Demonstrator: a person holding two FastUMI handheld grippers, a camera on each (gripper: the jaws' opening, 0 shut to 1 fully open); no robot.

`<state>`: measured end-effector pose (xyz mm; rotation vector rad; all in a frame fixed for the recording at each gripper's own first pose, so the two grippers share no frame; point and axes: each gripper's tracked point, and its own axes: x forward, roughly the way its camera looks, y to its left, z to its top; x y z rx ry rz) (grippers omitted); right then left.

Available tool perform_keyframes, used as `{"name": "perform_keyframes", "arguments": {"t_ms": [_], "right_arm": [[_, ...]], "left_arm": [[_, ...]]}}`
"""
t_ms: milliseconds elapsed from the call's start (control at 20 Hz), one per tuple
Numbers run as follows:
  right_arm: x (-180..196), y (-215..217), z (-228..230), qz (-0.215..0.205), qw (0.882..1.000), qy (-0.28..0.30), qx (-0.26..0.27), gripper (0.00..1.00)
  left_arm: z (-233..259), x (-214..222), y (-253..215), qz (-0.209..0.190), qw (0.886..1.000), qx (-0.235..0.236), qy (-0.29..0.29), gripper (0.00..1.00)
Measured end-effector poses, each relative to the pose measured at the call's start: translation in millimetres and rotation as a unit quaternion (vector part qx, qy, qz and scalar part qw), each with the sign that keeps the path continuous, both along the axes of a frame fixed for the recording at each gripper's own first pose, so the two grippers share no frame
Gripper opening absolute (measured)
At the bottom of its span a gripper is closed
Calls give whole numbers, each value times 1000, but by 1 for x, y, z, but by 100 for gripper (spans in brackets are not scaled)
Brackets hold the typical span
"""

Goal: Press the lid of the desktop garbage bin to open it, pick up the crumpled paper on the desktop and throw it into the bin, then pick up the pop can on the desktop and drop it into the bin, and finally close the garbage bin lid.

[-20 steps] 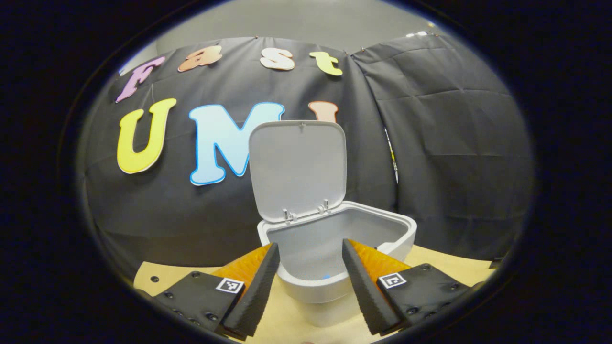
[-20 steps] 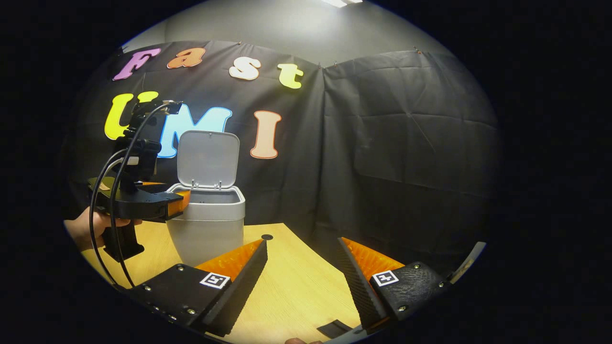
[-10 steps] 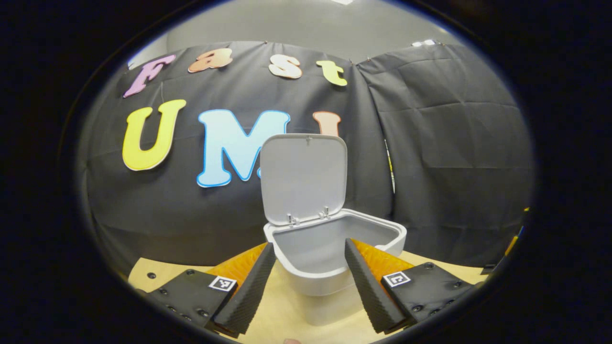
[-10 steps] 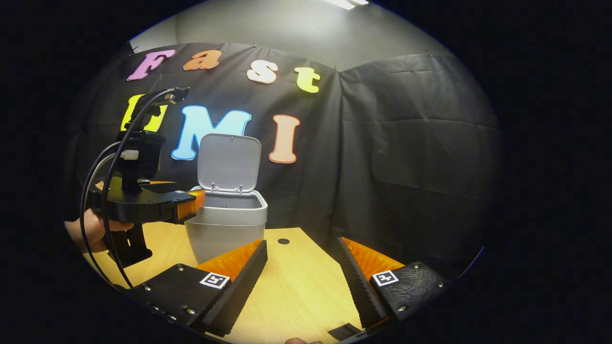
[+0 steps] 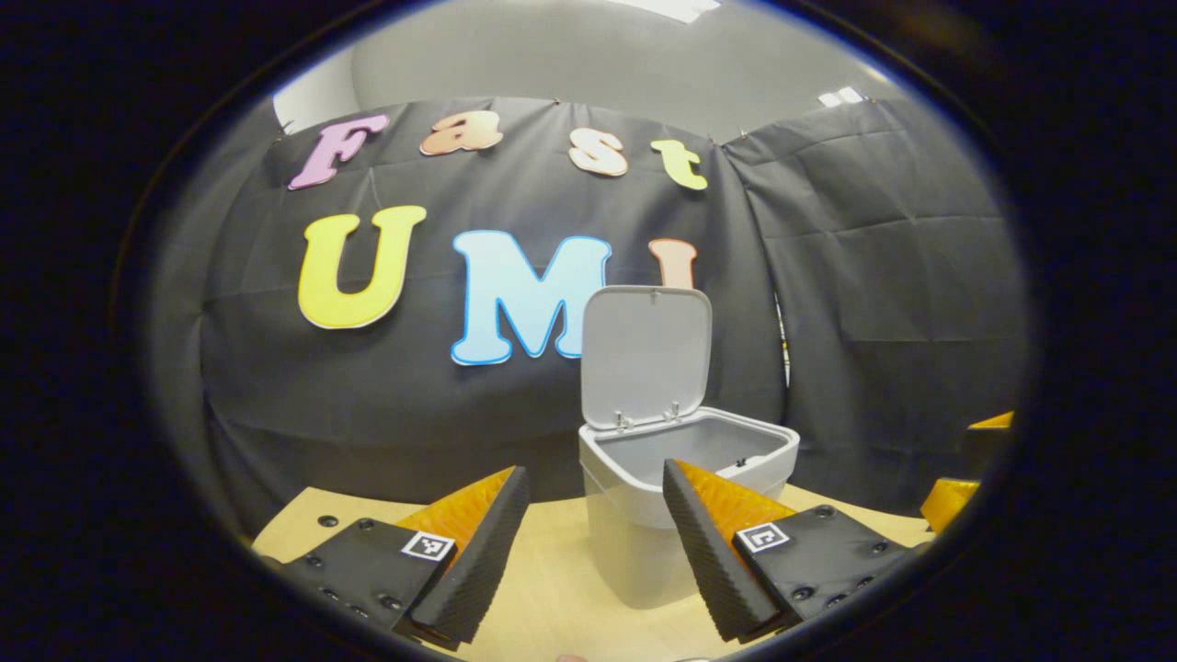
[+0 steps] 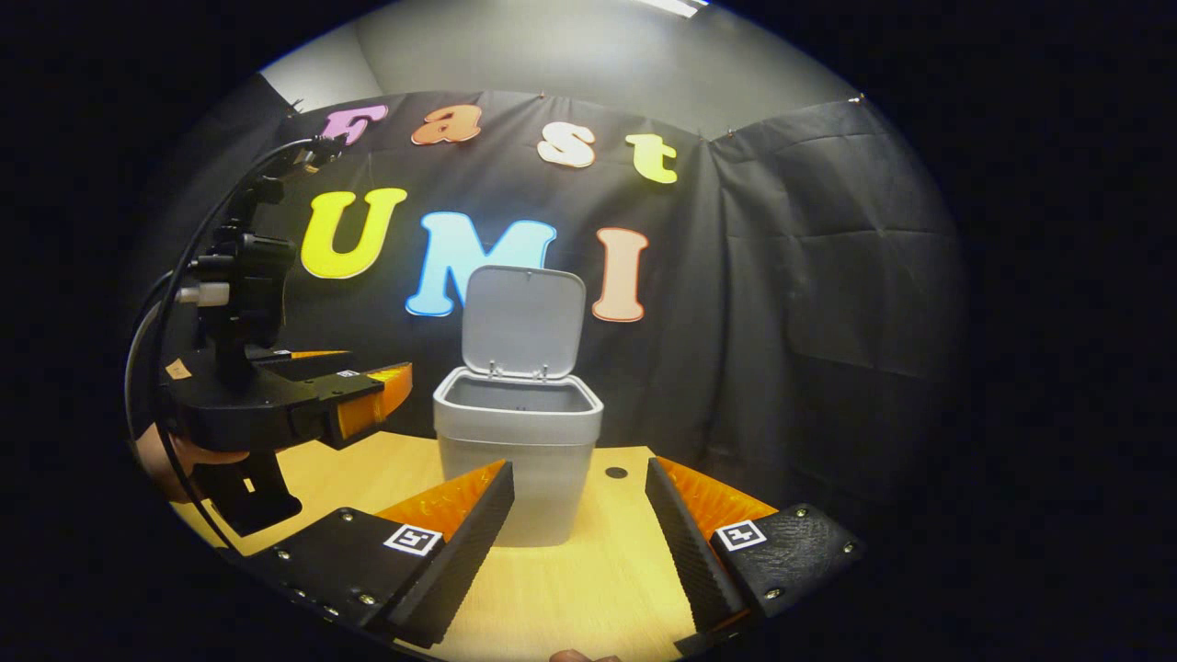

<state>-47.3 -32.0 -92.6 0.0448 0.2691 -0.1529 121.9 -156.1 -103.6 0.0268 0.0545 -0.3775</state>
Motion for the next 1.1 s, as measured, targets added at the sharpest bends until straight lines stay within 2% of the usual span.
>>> {"name": "perform_keyframes", "arguments": {"t_ms": [50,100,300,350,400,450,750,1100], "right_arm": [[2,7,1,13,1000,-2,3,93],[5,14,0,26,1000,-1,6,93],[15,45,-9,85,996,13,15,93],[15,53,-12,99,995,16,19,93],[16,62,-15,114,993,22,23,93],[16,69,-19,127,991,27,27,93],[11,124,-52,216,970,87,66,93],[0,156,-101,268,947,161,70,93]], "left_arm": [[-1,-3,8,8,1000,1,1,95],[-2,-7,16,16,1000,1,1,100],[-3,-21,50,48,999,0,4,100],[-3,-24,58,56,998,-1,5,95],[-4,-27,67,65,998,0,6,100],[-5,-30,75,74,997,3,7,100],[-6,-50,115,111,994,19,7,100],[-10,-74,144,143,989,18,18,100]]}}
